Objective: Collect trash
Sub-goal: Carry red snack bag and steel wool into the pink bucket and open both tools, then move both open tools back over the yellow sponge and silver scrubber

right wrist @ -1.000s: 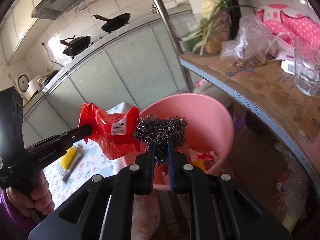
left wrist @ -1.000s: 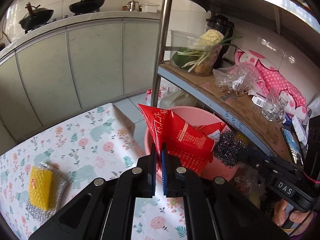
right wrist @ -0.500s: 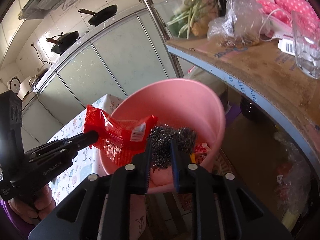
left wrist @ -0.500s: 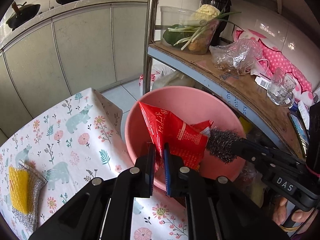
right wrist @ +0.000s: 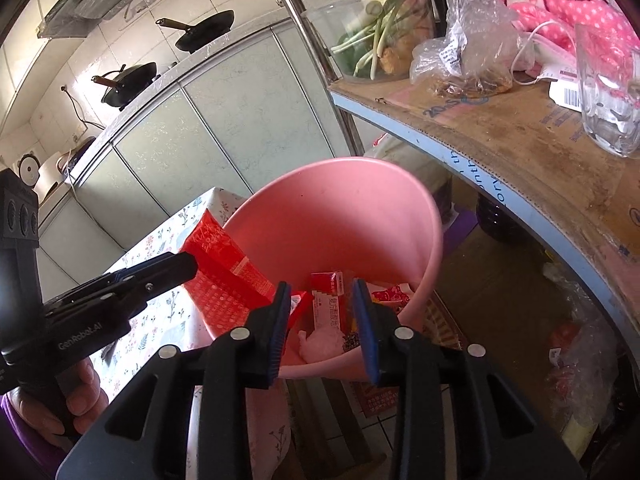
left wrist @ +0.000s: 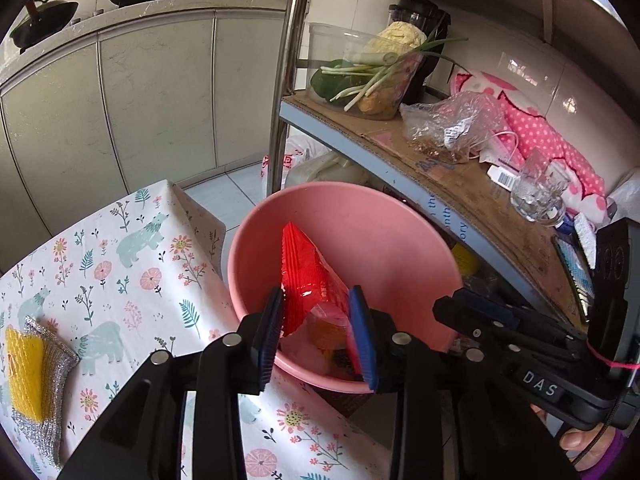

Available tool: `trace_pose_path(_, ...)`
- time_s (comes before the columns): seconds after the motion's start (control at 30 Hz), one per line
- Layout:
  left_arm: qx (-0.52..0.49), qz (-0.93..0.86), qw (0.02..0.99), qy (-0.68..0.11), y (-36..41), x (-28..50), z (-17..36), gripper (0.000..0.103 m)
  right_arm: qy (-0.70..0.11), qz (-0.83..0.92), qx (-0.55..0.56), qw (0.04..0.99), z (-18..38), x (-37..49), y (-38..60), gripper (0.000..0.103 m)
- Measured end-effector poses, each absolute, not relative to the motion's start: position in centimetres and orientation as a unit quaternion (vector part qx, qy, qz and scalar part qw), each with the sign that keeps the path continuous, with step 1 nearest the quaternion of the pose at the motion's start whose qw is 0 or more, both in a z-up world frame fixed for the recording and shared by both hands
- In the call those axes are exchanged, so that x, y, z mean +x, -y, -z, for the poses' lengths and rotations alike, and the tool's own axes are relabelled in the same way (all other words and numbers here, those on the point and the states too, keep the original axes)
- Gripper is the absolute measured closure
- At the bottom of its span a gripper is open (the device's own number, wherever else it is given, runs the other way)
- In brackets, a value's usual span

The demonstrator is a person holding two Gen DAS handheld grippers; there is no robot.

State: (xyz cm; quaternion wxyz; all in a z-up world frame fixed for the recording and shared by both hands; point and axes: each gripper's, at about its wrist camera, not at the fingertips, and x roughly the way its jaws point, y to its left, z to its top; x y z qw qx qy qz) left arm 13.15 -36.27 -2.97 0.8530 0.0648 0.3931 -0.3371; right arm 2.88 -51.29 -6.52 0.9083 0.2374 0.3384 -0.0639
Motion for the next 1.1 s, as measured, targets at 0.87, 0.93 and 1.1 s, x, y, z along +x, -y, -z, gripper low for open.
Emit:
trace_pose_path(0.87,0.042,0.307,0.874,-0.375,27.2,8.8,0.9,0.060,-0.334,-0.019,0.199,0.921,3.5,1.7,43.4,0.070)
trace_pose_path(0.93,0.041,0.297,0.876,-0.377,25.6,8.6,1.1,0.060,-0.343,-0.032,0.192,0.919,3.6,2.0,42.0,0.070)
trace_pose_path(1.1,0.034,0.262,0.887,-0.379,21.2,8.5,1.3,0.060,-0.360,-0.060,0.175,0.914,3.7,2.8,38.8,0.070)
